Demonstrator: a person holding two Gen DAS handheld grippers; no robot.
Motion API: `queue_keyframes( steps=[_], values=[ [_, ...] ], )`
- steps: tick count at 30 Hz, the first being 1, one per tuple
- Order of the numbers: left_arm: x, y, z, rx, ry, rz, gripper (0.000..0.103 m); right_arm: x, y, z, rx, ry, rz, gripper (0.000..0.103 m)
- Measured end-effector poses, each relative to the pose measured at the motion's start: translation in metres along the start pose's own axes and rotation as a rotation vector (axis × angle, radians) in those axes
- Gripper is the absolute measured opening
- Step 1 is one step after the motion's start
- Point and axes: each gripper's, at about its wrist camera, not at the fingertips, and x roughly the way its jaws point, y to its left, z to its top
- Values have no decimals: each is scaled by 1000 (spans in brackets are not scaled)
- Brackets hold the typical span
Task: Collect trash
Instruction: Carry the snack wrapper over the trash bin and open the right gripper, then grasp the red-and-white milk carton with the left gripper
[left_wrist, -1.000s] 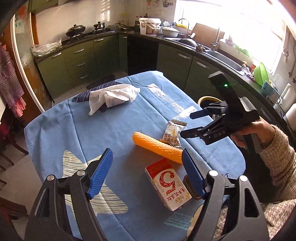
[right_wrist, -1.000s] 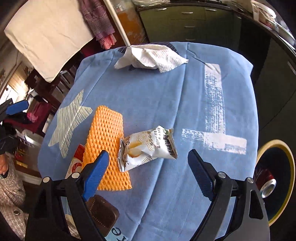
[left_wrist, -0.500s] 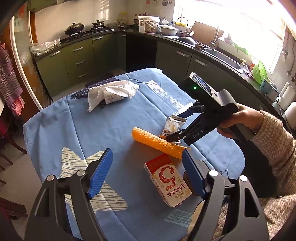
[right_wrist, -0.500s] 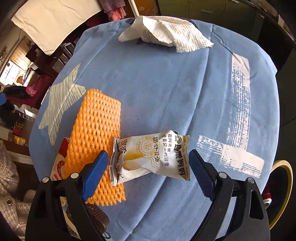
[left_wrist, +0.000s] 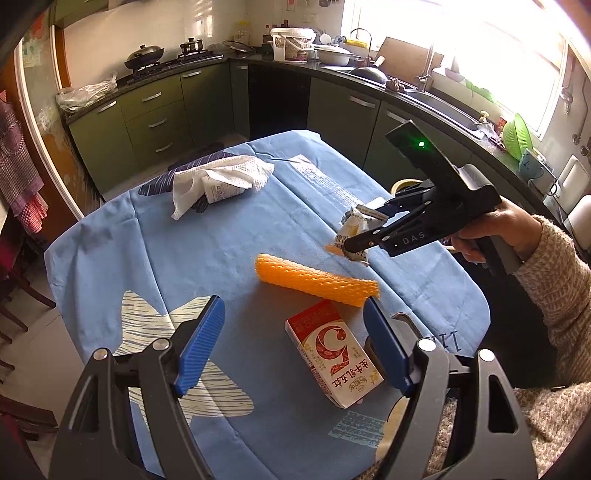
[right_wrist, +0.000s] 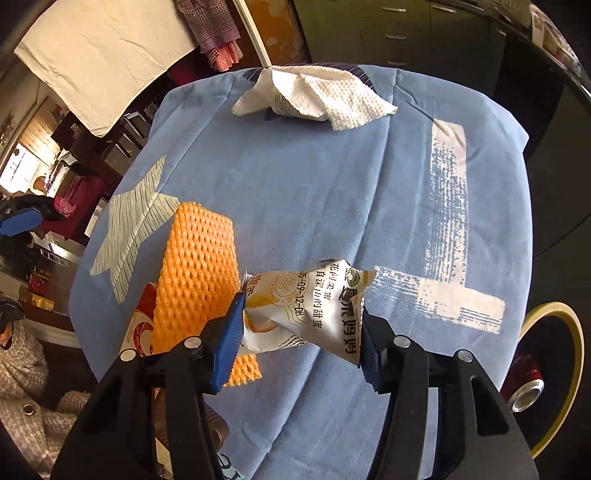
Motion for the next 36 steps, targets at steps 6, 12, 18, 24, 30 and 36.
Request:
queue_keyframes(
  steps=[6,12,18,24,30,36],
  values=[
    [0,-5,2,13,-1,-1,74,-30,-20,-10,45,-51,-6,55],
    [4,-10,2,25,11,-4,74,-70,-85,-40,182,-105,-87,55],
    [10,-13,5,32,16,-12,74,-91,-180,-87,373,-101,-253,56],
    [14,-22,9,48,27,-15,74,-75,-242,-120,476,-38,-342,58],
    [17,-27,7,53,47,-7,78,-67,-261,-129,489,-30,-441,77],
    [31,-26,-3,-12,104,1,82,-82,-242,-134,461,-87,-435,80]
  ],
)
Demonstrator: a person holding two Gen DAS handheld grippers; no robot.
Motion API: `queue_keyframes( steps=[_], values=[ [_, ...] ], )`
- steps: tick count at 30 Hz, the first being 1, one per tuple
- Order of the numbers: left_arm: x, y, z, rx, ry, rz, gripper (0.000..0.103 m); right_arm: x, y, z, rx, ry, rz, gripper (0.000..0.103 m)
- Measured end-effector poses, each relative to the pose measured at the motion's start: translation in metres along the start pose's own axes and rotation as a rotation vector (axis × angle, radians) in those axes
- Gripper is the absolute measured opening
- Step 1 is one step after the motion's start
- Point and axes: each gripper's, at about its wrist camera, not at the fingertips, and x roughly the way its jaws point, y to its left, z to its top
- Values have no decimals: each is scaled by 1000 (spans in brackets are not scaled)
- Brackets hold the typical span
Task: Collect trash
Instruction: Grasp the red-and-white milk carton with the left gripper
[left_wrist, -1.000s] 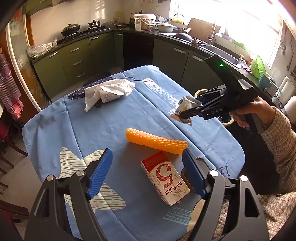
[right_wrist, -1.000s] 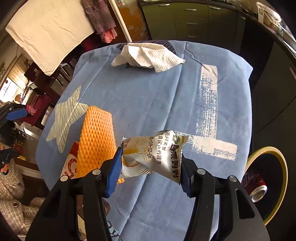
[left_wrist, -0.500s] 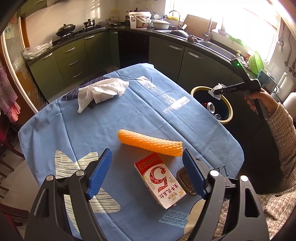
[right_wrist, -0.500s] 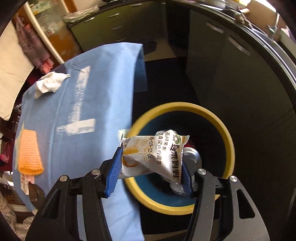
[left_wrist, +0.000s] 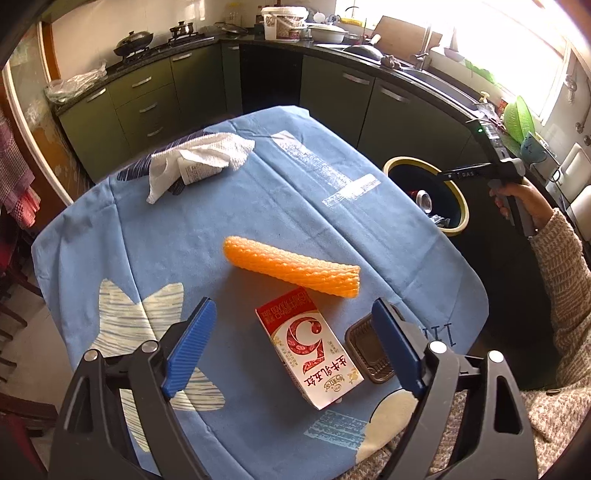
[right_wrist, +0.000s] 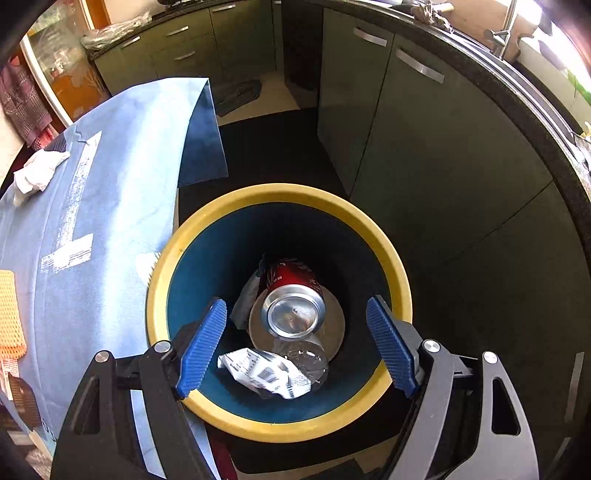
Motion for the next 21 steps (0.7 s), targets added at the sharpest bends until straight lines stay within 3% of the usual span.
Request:
queue_keyframes(
  steps=[6,13,21],
  values=[
    [48,-3,-15,-115,151,-24,82,-9,23,-8,-45,-10,63,80],
    [77,4,-5,-212,188,26,81,-14,38,-19,-80,-21,125,81],
    [108,8,-9,-296,301,43,74,-21,34,-25,-95,-35,158,81]
  ],
)
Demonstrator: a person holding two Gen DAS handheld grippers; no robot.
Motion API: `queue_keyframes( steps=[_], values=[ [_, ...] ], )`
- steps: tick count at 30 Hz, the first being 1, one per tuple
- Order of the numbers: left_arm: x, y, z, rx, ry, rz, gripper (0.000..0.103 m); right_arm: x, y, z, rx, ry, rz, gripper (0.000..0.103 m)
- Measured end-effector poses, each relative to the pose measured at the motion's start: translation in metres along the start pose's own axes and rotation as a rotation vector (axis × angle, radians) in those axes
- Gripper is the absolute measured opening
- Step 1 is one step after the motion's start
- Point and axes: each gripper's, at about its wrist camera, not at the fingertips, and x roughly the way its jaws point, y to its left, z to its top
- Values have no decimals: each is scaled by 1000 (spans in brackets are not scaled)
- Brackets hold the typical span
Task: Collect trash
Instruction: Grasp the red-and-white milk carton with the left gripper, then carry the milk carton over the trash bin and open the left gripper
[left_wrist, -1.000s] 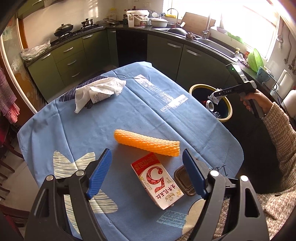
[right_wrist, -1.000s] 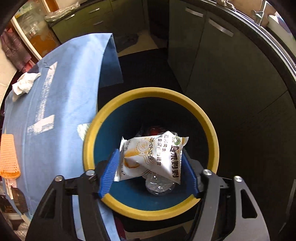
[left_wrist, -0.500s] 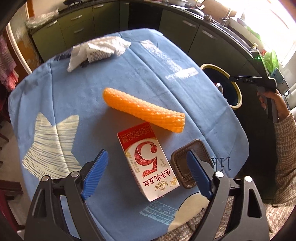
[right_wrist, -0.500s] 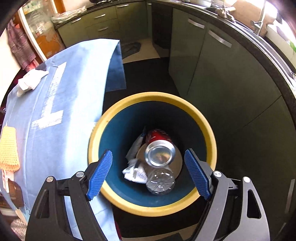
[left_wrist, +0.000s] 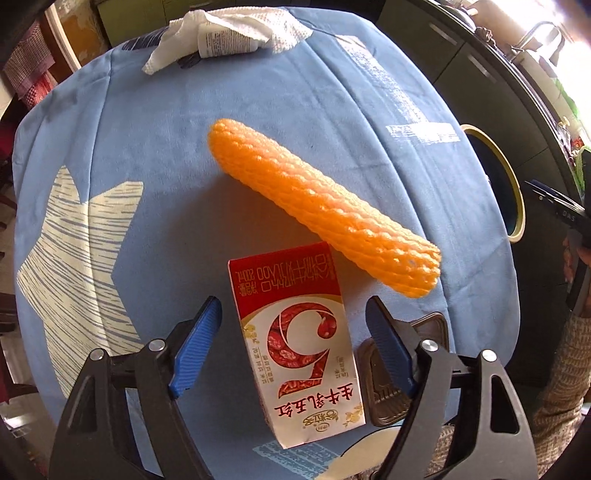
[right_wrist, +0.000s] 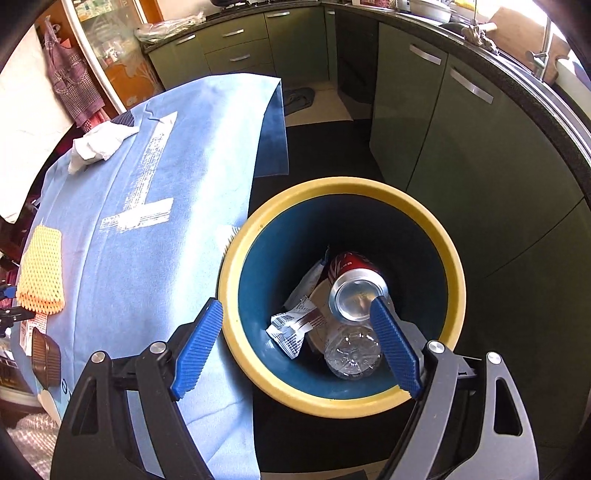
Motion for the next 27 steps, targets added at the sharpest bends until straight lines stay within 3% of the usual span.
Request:
queue_keyframes(
  steps=[5,13,27],
  values=[
    [11,-2,-1,-13,43,-2,57,-4,-3,-6,-4,-10,17,82],
    [6,6,-6,17,26,8,52,-9,4,-16,-14,-15,36,82],
    [-64,2,-18,118,-65,10,50,-16,23,-20,-40,-35,65,84]
  ],
)
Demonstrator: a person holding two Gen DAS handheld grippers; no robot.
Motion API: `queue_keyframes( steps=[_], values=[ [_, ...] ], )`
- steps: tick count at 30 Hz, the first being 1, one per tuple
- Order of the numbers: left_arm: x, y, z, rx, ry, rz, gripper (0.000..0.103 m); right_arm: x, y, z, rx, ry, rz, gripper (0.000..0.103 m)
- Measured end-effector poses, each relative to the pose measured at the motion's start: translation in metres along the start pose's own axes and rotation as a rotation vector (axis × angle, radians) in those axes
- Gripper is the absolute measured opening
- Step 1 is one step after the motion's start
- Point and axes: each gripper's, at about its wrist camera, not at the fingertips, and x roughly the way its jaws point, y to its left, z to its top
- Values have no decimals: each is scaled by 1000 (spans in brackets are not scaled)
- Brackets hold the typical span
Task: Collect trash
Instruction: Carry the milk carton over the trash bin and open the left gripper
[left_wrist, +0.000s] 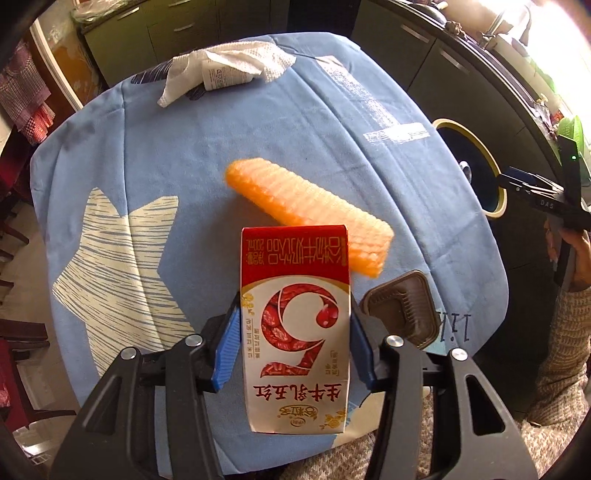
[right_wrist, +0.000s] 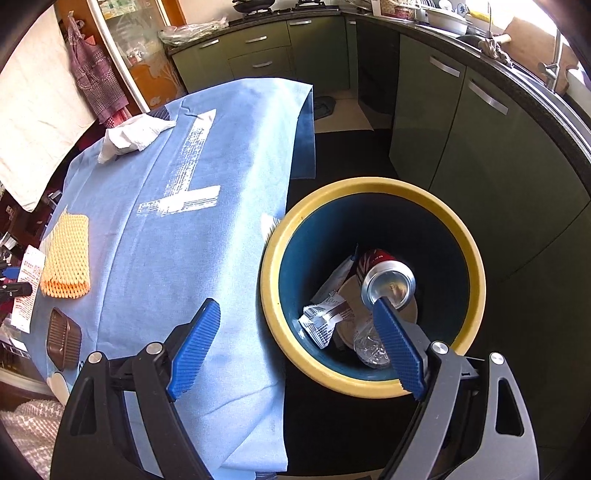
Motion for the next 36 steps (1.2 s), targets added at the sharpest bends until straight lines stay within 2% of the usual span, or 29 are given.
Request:
queue_keyframes(
  steps=[4,8,15,17,20,24,29,34,36],
  values=[
    [-26,-21,8,65,-51,-15,50,-8,-3,-3,21,-26,7,84],
    [-42,-56,30,151,-97,-29,50,-26,-14,-9,59,-76,6,84],
    [-51,-145,93,317,-156,-144,50,-69,-39,-28,145,-194,-27,84],
    [-44,-177,111,378,-176,-152,50,-81,-45,-36,158,-228,-36,86],
    [-23,-223,140,431,-157,-190,50,-97,-51,-51,178,-268,-44,86],
    [24,-275,177,448,-100,-245,50,-107,-59,-71,204,-294,-39,86],
    [81,-322,207,467,-92,-197,50,-110,-70,-93,229,-288,-26,86],
    [133,-336,224,424,-48,-149,50,-108,-76,-105,246,-290,-20,86],
    [149,-337,228,401,-27,-140,59,-106,-78,-107,255,-286,-14,86]
  ],
)
